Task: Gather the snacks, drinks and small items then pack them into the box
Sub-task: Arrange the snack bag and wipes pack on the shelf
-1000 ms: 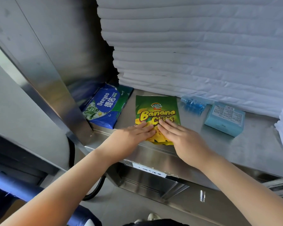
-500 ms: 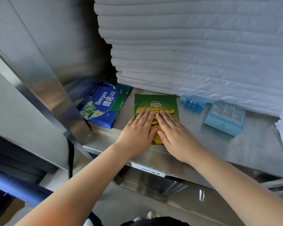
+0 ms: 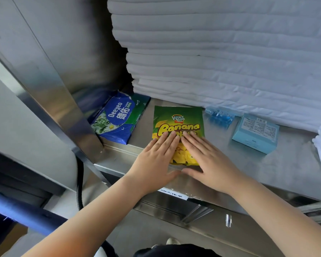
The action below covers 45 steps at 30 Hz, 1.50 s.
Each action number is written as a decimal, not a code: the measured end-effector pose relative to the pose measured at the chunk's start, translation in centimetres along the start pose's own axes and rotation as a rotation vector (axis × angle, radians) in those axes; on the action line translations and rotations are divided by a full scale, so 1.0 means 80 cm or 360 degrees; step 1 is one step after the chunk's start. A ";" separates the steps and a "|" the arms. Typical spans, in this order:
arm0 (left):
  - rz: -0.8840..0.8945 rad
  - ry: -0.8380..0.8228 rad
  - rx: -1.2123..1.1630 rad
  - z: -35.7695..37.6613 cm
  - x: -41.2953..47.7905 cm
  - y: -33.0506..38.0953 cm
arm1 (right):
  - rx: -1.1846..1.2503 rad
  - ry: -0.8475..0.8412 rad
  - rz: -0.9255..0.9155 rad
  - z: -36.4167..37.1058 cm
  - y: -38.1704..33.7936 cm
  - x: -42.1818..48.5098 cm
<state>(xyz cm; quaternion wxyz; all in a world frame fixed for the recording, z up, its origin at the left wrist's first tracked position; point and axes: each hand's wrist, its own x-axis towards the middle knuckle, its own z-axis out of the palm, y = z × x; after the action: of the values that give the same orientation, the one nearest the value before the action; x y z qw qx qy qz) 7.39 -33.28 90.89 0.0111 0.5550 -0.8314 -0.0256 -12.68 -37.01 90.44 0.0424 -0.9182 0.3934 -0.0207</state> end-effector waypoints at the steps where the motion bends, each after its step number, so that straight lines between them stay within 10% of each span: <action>1: -0.0003 0.0003 0.0051 0.001 0.001 0.000 | 0.0006 0.0003 0.0008 -0.001 0.002 0.002; 14: 0.0289 -0.0105 0.0215 -0.045 0.013 -0.030 | -0.0081 0.0128 -0.0082 -0.045 0.000 0.005; 22: 0.0409 0.0284 -0.0054 -0.059 0.012 -0.031 | -0.0159 0.0433 -0.0159 -0.054 0.012 -0.003; 31: 0.0320 -0.0003 -0.0074 -0.035 0.005 -0.034 | 0.0085 -0.0171 -0.0054 -0.039 0.015 -0.006; 45: -0.0102 -0.0170 -0.0024 -0.018 0.046 -0.021 | 0.0148 -0.0134 0.0093 -0.016 0.010 0.041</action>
<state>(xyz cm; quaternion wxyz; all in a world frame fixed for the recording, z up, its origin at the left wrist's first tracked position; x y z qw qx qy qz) 7.61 -37.35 92.17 -0.0300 0.5790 -0.8124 -0.0617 -11.10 -40.06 91.69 0.1020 -0.9034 0.4166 0.0009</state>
